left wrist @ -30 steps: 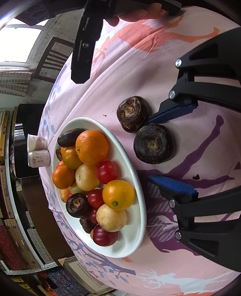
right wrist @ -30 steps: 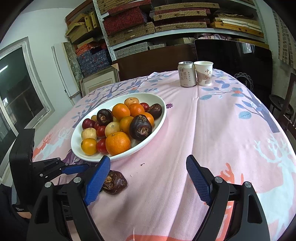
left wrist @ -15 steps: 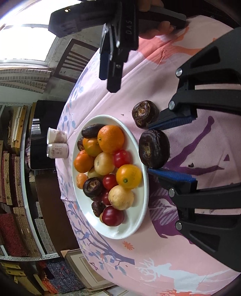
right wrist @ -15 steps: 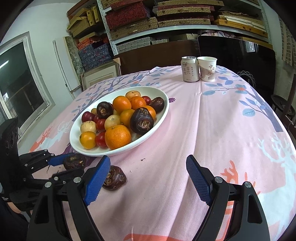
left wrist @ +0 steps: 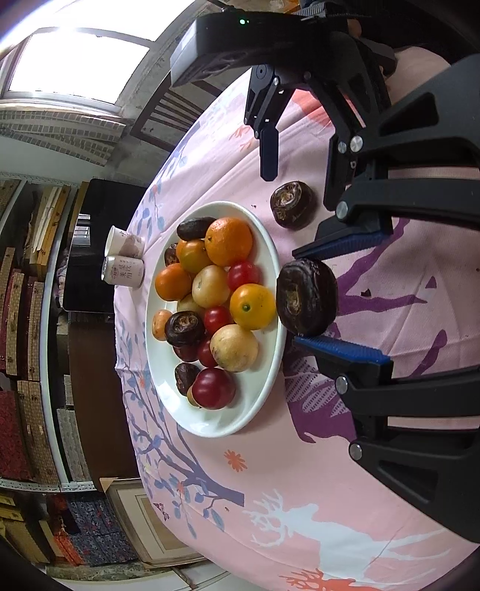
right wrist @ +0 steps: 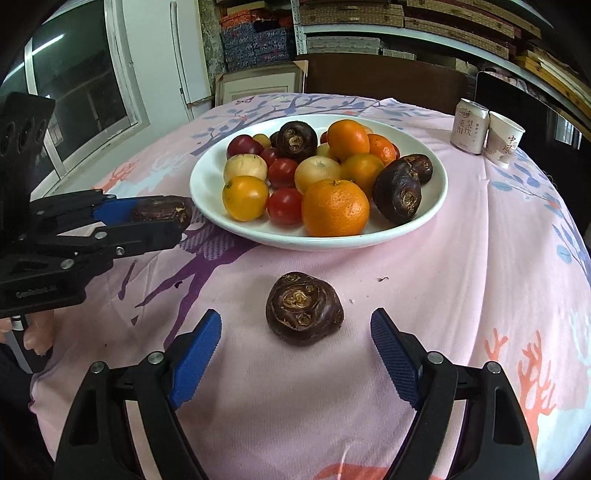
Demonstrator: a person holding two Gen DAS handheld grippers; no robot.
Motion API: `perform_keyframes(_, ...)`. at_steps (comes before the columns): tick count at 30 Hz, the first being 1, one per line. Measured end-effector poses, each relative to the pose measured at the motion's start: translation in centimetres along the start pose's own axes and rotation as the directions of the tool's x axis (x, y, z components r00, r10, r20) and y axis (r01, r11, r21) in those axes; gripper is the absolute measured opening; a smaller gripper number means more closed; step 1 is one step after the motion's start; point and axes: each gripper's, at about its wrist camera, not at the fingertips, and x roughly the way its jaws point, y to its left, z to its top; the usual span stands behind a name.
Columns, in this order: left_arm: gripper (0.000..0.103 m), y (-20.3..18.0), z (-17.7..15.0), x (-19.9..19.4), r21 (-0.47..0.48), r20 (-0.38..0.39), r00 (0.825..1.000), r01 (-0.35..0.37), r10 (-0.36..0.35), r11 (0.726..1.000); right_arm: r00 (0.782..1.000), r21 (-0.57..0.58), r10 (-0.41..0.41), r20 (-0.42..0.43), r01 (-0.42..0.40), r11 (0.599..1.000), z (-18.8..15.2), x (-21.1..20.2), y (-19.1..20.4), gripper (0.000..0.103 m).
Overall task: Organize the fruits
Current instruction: 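Grasp a dark purple fruit with the left tool while the right grasps another, then carry both purple fruits onto the plate and open both tools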
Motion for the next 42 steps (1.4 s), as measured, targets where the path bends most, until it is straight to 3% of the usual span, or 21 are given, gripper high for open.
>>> perform_keyframes(6, 0.040, -0.1, -0.2, 0.2, 0.000, -0.017, 1.000, -0.009, 0.009, 1.000, 0.999, 0.035, -0.022, -0.045, 0.024, 0.999, 0.9, 1.6, 0.0, 0.070)
perform_keyframes(7, 0.040, -0.1, -0.2, 0.3, 0.000, -0.020, 1.000, -0.010, 0.010, 1.000, 0.999, 0.030, -0.027, -0.041, 0.028, 0.999, 0.9, 1.5, 0.1, 0.058)
perform_keyframes(9, 0.040, -0.1, -0.2, 0.5, 0.003, -0.029, 0.999, -0.014, 0.014, 1.000, 0.999, 0.027, -0.032, -0.034, 0.033, 0.999, 0.7, 1.4, 0.2, 0.046)
perform_keyframes(20, 0.040, -0.3, -0.3, 1.3, 0.015, -0.050, 0.998, -0.022, 0.023, 1.000, 1.000, 0.039, 0.017, -0.012, -0.016, 0.999, 0.2, 0.8, 0.0, 0.045)
perform_keyframes(42, 0.040, -0.4, -0.6, 1.6, 0.024, -0.056, 0.998, -0.027, 0.028, 0.999, 0.999, 0.052, 0.027, 0.032, -0.028, 0.998, -0.1, -0.4, -0.5, 0.045)
